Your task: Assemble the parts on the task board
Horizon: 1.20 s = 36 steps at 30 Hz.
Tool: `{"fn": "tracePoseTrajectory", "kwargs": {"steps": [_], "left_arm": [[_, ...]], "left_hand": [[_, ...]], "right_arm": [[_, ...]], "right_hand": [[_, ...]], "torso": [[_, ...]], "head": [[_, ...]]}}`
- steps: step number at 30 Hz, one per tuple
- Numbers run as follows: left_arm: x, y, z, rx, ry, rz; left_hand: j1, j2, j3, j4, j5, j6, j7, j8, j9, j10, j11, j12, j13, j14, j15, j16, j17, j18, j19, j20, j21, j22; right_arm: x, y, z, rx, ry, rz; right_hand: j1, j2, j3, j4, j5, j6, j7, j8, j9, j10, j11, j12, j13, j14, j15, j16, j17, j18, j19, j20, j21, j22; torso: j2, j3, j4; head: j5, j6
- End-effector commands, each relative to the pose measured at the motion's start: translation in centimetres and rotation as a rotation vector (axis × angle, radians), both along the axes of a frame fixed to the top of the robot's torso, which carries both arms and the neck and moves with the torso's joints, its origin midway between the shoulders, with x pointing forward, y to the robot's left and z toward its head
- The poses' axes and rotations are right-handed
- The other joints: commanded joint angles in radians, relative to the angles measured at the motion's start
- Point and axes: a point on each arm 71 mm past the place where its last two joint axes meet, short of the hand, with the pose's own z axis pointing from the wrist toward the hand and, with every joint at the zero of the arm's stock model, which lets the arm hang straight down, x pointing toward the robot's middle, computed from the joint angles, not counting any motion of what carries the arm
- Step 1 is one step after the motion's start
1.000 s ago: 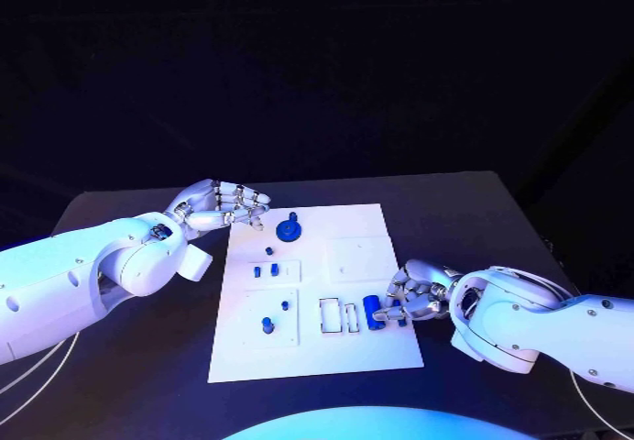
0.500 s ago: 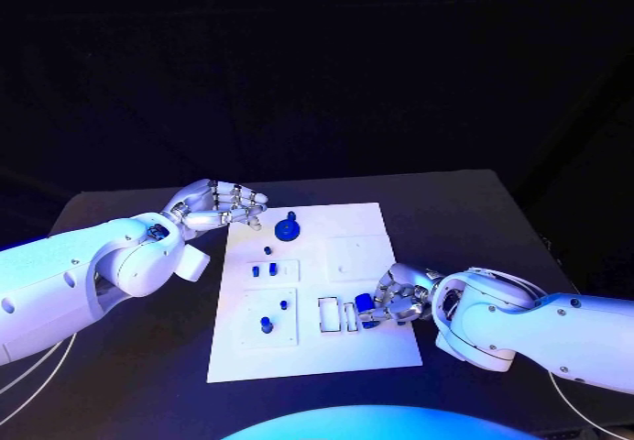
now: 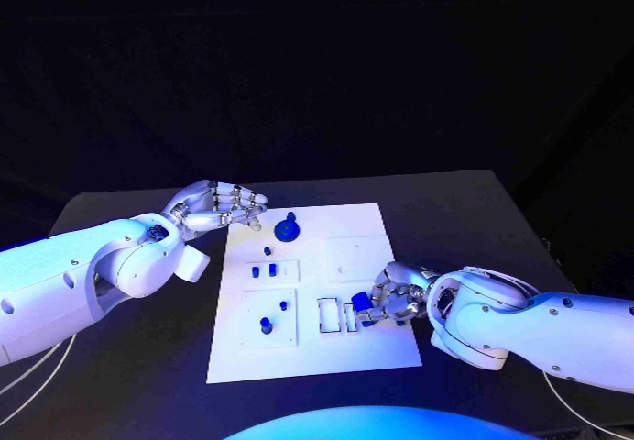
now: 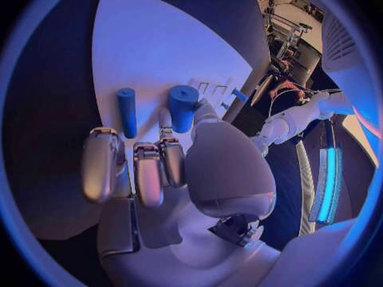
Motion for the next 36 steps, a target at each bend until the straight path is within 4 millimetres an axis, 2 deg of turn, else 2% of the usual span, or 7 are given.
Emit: {"fn": "tracePoseTrajectory", "kwargs": {"steps": [1,6,11,18,26,30,36], "left_arm": [[-0.1,-0.2,0.1,-0.015,0.002,-0.016],[-0.1,-0.2,0.1,-0.015,0.002,-0.016],[-0.1,-0.2,0.1,-0.015,0.002,-0.016],[-0.1,-0.3,0.1,-0.016,0.001,-0.017],[-0.1,-0.4,0.1,-0.018,0.000,-0.019],[-0.1,-0.4,0.1,-0.018,-0.001,-0.018],[-0.1,-0.5,0.2,-0.019,-0.001,-0.020]], "left_hand": [[-0.007,0.001,-0.007,0.000,0.004,-0.008,0.005,-0.001,-0.001,-0.005,0.001,0.004,-0.002,0.000,0.007,-0.003,-0.001,0.012,0.008,0.002,-0.005,-0.002],[-0.007,0.001,-0.007,0.000,0.004,-0.008,0.005,-0.001,-0.001,-0.005,0.001,0.004,-0.002,0.000,0.007,-0.003,-0.001,0.012,0.008,0.002,-0.005,-0.002],[-0.007,0.001,-0.007,0.000,0.005,-0.008,0.006,-0.001,-0.001,-0.006,0.001,0.004,-0.002,0.000,0.007,-0.003,-0.001,0.012,0.008,0.002,-0.005,-0.002],[-0.006,0.002,-0.007,0.000,0.005,-0.008,0.006,-0.001,-0.001,-0.006,0.001,0.004,-0.002,0.000,0.007,-0.003,-0.001,0.012,0.008,0.002,-0.006,-0.003],[-0.006,0.002,-0.007,0.000,0.005,-0.008,0.006,-0.001,-0.001,-0.006,0.001,0.004,-0.002,0.000,0.007,-0.003,-0.001,0.012,0.008,0.002,-0.006,-0.003],[-0.006,0.002,-0.007,0.000,0.005,-0.008,0.006,-0.001,-0.001,-0.006,0.001,0.004,-0.002,0.000,0.007,-0.003,-0.001,0.012,0.008,0.002,-0.006,-0.003],[-0.005,0.003,-0.007,-0.001,0.005,-0.008,0.005,-0.001,-0.001,-0.006,0.001,0.005,-0.002,0.000,0.007,-0.003,-0.001,0.012,0.009,0.002,-0.007,-0.003]], "right_arm": [[-0.2,-0.6,-0.8,0.010,0.013,-0.049],[-0.2,-0.8,-0.3,0.111,-0.003,-0.130],[-0.2,-0.8,0.6,0.214,-0.001,-0.200],[-0.1,-0.3,1.9,0.270,0.029,-0.209],[-0.1,0.8,1.6,0.251,0.108,-0.152],[-0.2,1.7,1.3,0.242,0.140,-0.122],[-0.4,2.8,0.8,0.231,0.174,-0.088]], "right_hand": [[0.079,0.015,0.061,-0.019,0.002,0.019,-0.005,-0.003,-0.018,0.023,-0.013,0.015,0.101,0.088,-0.013,0.006,0.178,-0.008,0.022,-0.009,0.011,0.188],[0.090,-0.005,0.126,-0.009,0.085,0.057,-0.017,-0.014,-0.024,0.032,-0.024,0.022,0.115,0.091,-0.022,0.010,0.191,-0.011,0.029,-0.017,0.028,0.195],[0.080,-0.014,0.153,-0.009,0.104,0.066,-0.020,-0.018,-0.023,0.034,-0.027,0.023,0.118,0.092,-0.024,0.011,0.196,-0.013,0.032,-0.020,0.035,0.198],[0.063,-0.022,0.166,-0.009,0.104,0.070,-0.020,-0.021,-0.022,0.035,-0.027,0.023,0.120,0.092,-0.025,0.012,0.197,-0.013,0.032,-0.021,0.034,0.198],[0.035,-0.029,0.180,-0.008,0.088,0.070,-0.018,-0.026,-0.021,0.034,-0.025,0.018,0.117,0.091,-0.023,0.010,0.191,-0.011,0.029,-0.020,0.022,0.195],[0.029,-0.029,0.184,-0.008,0.086,0.071,-0.018,-0.027,-0.021,0.033,-0.025,0.017,0.116,0.091,-0.023,0.010,0.192,-0.011,0.029,-0.020,0.023,0.195],[-0.043,-0.031,0.208,-0.008,0.048,0.088,-0.022,-0.025,-0.012,0.037,-0.027,0.019,0.123,0.091,-0.024,0.010,0.191,-0.010,0.028,-0.020,0.018,0.194]], "torso": [[0.000,-0.0003,0.0004],[0.000,0.0007,-0.0003],[0.000,0.0001,-0.0008],[-0.001,-0.0015,-0.0002],[0.001,-0.0009,0.0022],[0.001,-0.0005,0.0003],[0.000,-0.0005,0.0003]], "head": [[-0.001,0.002],[0.007,0.004],[0.011,0.004],[0.012,0.004],[0.015,0.004],[0.019,0.003],[0.021,0.002]]}}
